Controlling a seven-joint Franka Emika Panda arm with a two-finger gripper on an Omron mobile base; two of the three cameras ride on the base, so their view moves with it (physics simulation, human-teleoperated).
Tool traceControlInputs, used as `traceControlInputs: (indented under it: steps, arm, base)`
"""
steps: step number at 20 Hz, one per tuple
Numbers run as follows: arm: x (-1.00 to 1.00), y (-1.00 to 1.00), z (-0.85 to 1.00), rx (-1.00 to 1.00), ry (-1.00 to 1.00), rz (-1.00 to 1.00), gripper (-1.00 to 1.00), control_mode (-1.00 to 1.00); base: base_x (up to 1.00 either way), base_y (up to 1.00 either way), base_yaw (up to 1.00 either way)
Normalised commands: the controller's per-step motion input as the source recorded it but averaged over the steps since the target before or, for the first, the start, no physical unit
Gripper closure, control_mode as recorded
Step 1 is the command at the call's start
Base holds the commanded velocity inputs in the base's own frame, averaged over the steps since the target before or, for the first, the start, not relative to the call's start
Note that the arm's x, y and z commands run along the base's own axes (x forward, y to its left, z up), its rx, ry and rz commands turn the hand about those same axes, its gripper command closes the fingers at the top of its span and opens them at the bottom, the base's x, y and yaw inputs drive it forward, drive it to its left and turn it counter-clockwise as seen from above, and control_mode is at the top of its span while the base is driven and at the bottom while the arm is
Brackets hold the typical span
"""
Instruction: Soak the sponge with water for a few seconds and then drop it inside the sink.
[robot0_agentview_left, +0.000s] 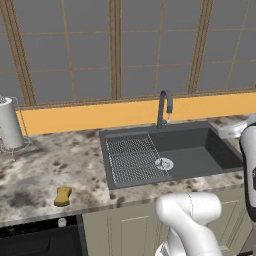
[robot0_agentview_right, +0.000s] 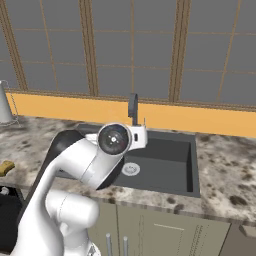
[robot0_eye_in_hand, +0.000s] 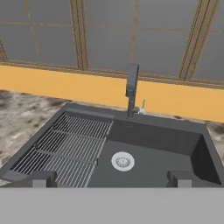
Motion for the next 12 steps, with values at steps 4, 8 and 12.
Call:
traceControlInputs:
  steps: [4, 8, 12]
  arm:
    - [0.14, -0.01, -0.03, 0.01, -0.13, 0.04, -1.0, -1.0]
    - [0.24, -0.02, -0.05, 0.0, -0.13, 0.04, -1.0, -1.0]
    - [0.25, -0.03, -0.06, 0.02, -0.14, 0.05, -1.0, -1.0]
  base:
    - [0.0, 0.0, 0.0]
    - [0.0, 0.0, 0.0]
    - [0.0, 0.0, 0.0]
